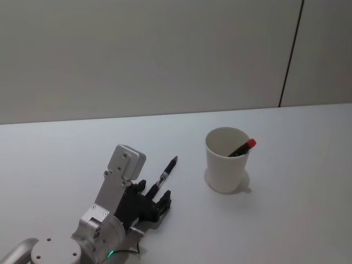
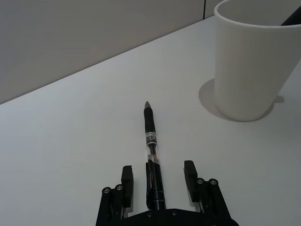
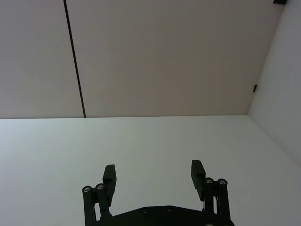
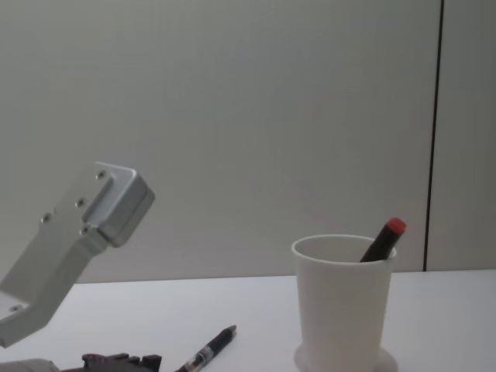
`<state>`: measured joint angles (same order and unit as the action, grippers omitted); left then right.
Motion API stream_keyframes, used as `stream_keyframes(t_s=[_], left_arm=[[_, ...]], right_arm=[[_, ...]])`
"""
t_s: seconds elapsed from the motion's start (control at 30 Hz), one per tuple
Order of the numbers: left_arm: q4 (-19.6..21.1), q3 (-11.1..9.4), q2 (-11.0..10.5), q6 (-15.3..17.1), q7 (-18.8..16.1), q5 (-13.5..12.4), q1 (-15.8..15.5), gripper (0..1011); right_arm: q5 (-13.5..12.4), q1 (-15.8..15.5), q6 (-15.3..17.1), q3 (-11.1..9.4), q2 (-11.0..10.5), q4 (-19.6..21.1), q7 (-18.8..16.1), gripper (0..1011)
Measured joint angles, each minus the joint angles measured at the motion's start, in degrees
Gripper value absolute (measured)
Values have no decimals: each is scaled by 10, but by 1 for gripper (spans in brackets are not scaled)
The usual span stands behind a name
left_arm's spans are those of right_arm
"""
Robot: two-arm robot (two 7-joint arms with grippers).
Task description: Place the pen into the pen holder.
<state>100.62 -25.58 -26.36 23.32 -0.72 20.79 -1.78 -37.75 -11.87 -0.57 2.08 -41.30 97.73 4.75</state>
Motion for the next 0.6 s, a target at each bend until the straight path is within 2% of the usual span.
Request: stream_keyframes(t_s=[0.6], left_arm=[[0,0,0,1,0,-1,0,558]], right_arm=[[0,0,0,0,0,0,0,1002]])
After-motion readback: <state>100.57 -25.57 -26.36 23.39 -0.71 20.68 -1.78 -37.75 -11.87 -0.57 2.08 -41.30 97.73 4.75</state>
